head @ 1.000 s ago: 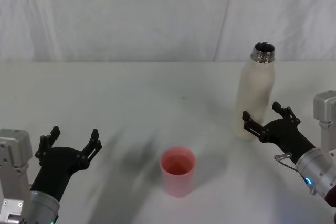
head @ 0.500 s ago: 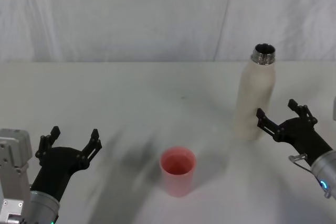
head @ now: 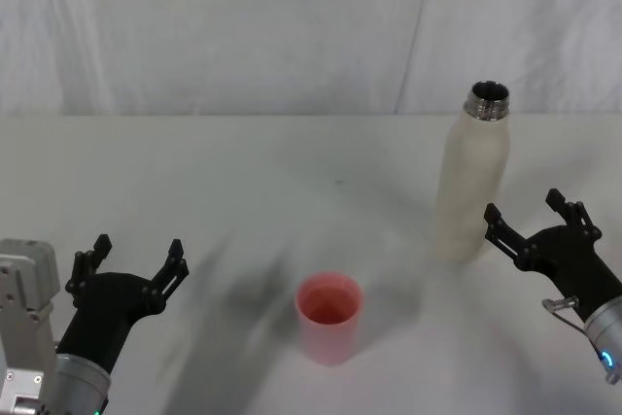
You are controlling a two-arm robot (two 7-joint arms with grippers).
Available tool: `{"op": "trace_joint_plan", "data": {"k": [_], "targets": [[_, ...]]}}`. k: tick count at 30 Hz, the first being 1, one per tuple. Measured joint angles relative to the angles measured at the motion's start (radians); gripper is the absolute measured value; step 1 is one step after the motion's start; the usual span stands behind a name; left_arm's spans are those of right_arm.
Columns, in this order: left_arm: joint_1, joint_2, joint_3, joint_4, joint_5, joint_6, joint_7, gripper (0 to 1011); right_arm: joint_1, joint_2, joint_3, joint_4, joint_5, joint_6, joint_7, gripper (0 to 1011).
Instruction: Grasp the thermos with one hand and pour water into the cup lid.
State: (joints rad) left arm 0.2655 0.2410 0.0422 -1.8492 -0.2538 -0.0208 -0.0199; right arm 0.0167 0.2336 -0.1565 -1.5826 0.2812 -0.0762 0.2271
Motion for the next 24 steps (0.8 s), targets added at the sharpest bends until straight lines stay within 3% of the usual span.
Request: {"op": "trace_joint_plan", "data": {"k": [12, 17, 24], "targets": [[0.000, 0.000, 0.000, 0.000, 0.000, 0.000, 0.000, 1001, -0.073, -0.038, -0.016, -0.051, -0.016, -0.032, -0.019, 1001], [0.000, 0.000, 0.000, 0.000, 0.000, 0.000, 0.000, 1001, -0.091, -0.033, -0.040, -0.065, -0.081, -0.050, -0.029, 1001], [0.000, 0.000, 0.000, 0.000, 0.000, 0.000, 0.000, 1001, -0.103, -0.024, -0.046, -0.077, -0.132, -0.062, -0.035, 1001]]}}
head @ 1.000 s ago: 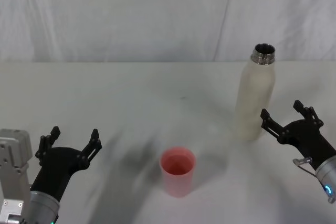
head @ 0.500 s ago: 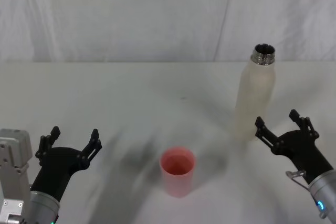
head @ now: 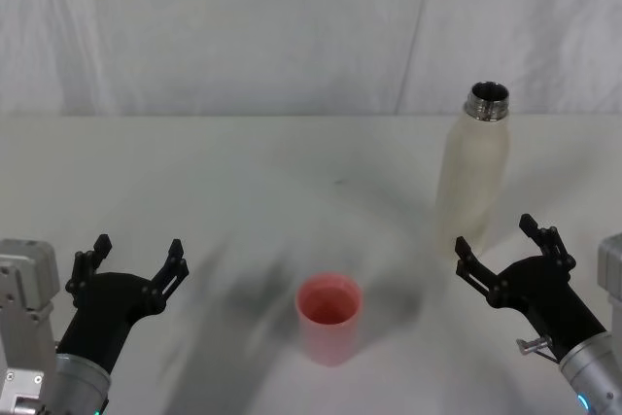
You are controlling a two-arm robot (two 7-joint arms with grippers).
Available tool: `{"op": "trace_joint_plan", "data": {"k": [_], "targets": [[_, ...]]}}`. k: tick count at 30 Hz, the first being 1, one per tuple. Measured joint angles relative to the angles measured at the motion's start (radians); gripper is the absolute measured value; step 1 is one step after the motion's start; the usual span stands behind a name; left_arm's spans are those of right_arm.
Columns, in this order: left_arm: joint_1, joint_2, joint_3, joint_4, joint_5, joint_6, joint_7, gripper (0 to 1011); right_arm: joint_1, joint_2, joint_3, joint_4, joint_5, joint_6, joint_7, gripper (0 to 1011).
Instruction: Grasp the thermos with one hand and pour water into the cup lid.
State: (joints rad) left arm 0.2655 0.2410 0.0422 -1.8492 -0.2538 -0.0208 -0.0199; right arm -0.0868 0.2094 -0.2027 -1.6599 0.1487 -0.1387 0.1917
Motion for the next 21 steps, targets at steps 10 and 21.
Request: {"op": "trace_joint_plan", "data": {"k": [10, 21], "targets": [[0.000, 0.000, 0.000, 0.000, 0.000, 0.000, 0.000, 1001, -0.008, 0.003, 0.001, -0.006, -0.019, -0.002, 0.000, 1001], [0.000, 0.000, 0.000, 0.000, 0.000, 0.000, 0.000, 1001, -0.007, 0.002, 0.001, -0.005, -0.017, -0.002, 0.000, 1001]]}}
